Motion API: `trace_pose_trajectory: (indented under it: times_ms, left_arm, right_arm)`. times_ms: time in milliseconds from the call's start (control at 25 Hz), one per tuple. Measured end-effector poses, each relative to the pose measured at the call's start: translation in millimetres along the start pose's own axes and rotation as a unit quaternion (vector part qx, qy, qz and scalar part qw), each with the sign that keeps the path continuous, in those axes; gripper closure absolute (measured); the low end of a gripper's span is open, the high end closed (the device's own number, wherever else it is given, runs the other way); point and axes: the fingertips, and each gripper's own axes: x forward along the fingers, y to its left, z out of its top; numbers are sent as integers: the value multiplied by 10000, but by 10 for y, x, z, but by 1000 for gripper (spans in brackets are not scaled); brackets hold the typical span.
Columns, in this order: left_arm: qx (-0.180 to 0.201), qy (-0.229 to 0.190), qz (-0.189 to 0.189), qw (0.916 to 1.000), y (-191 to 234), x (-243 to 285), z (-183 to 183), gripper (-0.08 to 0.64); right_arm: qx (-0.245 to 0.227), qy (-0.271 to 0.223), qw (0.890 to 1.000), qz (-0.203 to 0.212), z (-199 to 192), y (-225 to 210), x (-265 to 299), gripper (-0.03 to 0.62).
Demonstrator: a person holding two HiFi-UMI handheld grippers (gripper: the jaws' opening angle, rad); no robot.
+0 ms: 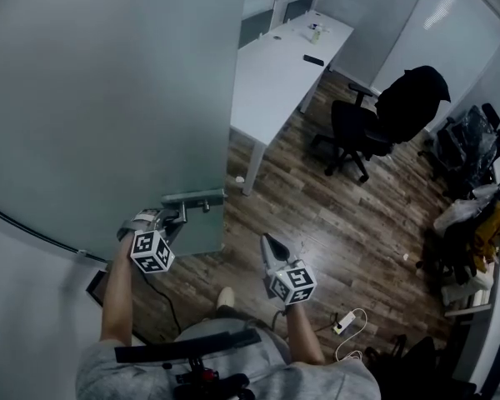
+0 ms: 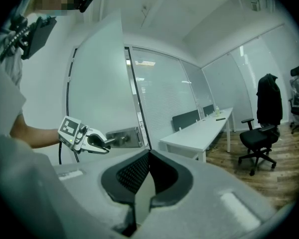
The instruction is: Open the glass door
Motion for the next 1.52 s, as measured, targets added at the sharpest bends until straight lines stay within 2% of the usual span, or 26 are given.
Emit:
trace_pose_trajectory:
  times_ms: [440, 1520]
  left_arm:
    - [219, -119, -177, 9995, -381, -188, 139, 506]
    - [714, -197, -377, 9965, -1321, -873, 247, 492]
  right_arm:
    - [104, -220, 9994, -253, -41, 152, -366, 591]
    - [57, -255, 9990, -367, -390, 849, -1463, 591]
